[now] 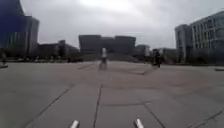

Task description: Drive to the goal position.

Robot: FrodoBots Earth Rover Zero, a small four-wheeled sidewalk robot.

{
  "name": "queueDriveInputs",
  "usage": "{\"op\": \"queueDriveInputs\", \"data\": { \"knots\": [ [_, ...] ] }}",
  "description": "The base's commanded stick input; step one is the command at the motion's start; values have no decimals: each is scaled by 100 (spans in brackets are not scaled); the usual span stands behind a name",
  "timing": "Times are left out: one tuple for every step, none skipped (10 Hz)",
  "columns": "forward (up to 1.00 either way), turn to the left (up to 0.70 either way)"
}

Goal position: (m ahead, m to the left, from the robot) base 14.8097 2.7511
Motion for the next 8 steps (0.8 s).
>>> {"op": "queueDriveInputs", "data": {
  "knots": [
    [100, -34],
    [100, -34],
    [100, -12],
    [100, 6],
    [100, 6],
    [100, 6],
    [100, 6],
    [100, 6]
  ]
}}
